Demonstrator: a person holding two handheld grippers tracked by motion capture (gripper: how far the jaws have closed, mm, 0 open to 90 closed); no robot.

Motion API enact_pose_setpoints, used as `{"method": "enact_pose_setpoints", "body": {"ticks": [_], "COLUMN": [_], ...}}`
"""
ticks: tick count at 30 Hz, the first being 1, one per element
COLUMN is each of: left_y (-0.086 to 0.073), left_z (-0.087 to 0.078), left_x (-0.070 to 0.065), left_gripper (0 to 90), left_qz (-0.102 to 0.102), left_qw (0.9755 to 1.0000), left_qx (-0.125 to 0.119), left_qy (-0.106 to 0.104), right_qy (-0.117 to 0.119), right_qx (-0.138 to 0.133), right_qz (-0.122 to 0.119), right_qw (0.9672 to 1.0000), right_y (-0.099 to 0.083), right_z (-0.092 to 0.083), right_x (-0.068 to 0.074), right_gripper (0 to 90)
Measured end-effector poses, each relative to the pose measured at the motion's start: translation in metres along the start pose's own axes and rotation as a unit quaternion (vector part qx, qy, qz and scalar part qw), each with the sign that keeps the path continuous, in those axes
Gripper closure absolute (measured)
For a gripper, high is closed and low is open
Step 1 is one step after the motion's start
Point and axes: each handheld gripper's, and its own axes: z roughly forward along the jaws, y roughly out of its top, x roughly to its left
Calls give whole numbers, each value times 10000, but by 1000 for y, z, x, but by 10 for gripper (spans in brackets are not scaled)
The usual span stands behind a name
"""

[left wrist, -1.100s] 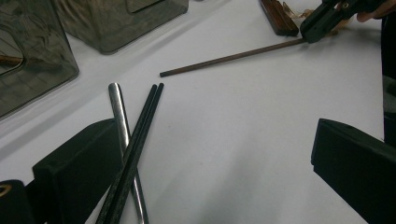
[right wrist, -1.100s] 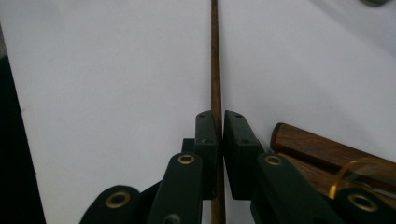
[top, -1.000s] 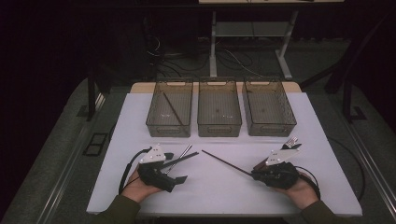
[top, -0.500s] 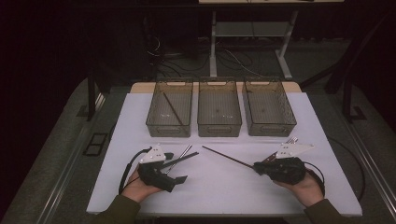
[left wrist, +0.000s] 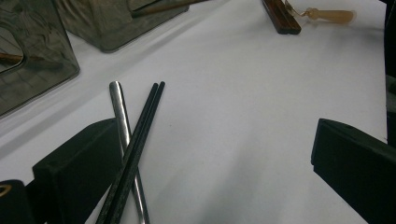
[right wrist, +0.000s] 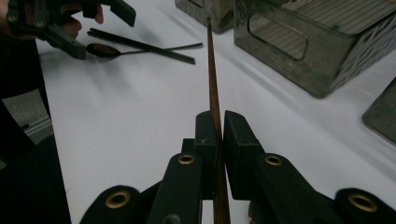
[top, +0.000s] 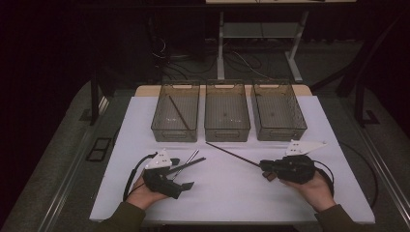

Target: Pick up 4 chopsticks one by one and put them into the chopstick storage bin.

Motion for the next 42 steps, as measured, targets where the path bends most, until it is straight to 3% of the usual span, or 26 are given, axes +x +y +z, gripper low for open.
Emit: {"method": "enact_pose_setpoints", "body": {"ticks": [17,32,42], "left_y": [0,0,1], "left_z": [0,0,-1], "left_x": [-1,0,0], "left_gripper": [7,7,6], "left_qz": [-49,-35,-27], "left_qw": [10000,10000,9999], "left_qx": [-60,-79,-94], "left_qy": [-16,-7,-26], "right_qy": [-225,-431,-663], "right_qx": [-132,-236,-79], "right_qz": [130,225,208], "right_qw": [9996,9985,9976], "right_y": [35,80,113], "right_z": [15,54,88], "right_x": [0,1,2], "right_gripper": [843,843,843]}}
